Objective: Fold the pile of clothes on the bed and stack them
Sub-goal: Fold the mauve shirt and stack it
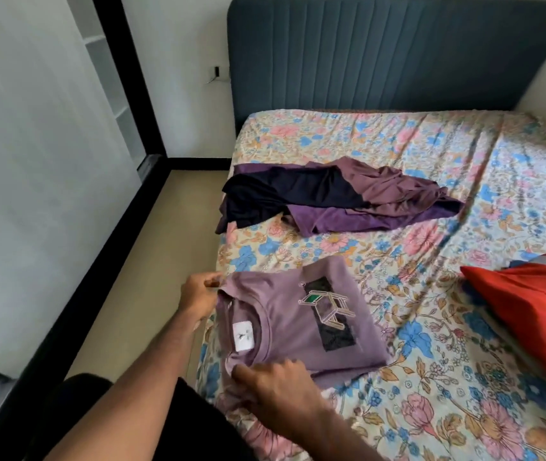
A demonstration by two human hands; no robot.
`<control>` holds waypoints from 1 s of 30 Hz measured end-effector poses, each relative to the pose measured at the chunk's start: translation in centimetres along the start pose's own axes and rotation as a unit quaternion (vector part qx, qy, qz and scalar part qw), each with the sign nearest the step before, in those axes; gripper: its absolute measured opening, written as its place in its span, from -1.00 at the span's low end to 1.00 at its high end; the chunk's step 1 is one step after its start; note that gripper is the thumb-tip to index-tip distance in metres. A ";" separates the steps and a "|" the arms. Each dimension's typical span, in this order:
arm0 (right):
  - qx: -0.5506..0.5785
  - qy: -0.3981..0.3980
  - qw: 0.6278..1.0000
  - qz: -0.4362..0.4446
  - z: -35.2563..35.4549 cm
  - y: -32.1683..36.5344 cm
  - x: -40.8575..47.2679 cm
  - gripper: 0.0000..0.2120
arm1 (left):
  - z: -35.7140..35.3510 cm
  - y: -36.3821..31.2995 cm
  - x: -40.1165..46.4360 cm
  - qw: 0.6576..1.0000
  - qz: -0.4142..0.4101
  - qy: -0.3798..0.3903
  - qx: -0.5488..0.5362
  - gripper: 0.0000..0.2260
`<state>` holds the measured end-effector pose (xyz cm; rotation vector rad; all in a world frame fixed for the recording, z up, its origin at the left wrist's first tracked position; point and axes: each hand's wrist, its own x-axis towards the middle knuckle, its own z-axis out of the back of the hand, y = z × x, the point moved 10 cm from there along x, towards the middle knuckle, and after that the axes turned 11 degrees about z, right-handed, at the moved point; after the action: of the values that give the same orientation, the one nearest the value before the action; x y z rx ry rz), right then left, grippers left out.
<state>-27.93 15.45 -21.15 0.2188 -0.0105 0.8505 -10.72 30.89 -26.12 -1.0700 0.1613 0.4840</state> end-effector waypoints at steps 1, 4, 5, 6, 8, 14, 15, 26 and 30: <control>0.032 0.036 0.999 -0.011 0.2 -0.2 0.9 -0.59 | 1.2 1.3 -1.1 0.999 0.014 -0.034 0.001 -0.65; 0.159 0.059 0.985 -0.040 2.9 -2.8 3.2 -0.51 | 1.4 4.5 -4.3 0.996 0.043 -0.074 0.017 -0.87; 0.180 0.050 0.981 -0.046 3.8 -4.3 4.2 -0.62 | 0.7 5.8 -5.1 0.996 0.060 -0.069 0.021 -0.80; 0.184 0.026 0.981 -0.053 4.7 -6.1 5.5 -0.70 | -0.1 7.0 -6.1 0.995 0.075 -0.058 0.025 -0.72; 0.156 -0.023 0.984 -0.079 5.9 -10.2 8.1 -0.75 | -1.4 8.2 -8.7 0.995 0.100 -0.029 -0.004 -0.62; 0.127 0.088 0.975 -0.159 1.3 -16.6 10.7 -0.39 | -3.4 7.9 -15.5 0.989 0.105 0.083 -0.059 -0.38; 0.121 0.105 0.972 -0.173 0.0 -16.6 10.4 -0.39 | -4.0 7.8 -16.2 0.984 0.108 0.120 -0.078 -0.39; 0.132 0.136 0.975 -0.120 0.8 -16.2 10.7 -0.57 | -4.5 9.3 -17.8 0.977 0.138 0.081 -0.142 -0.75; 0.173 0.047 0.980 -0.082 5.5 -16.3 9.9 -0.66 | -2.9 9.0 -17.7 0.958 0.137 0.017 -0.250 -0.88</control>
<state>-8.78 11.38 -17.90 0.4982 0.2435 0.6926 -30.17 26.53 -28.47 -1.5620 0.2252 0.7825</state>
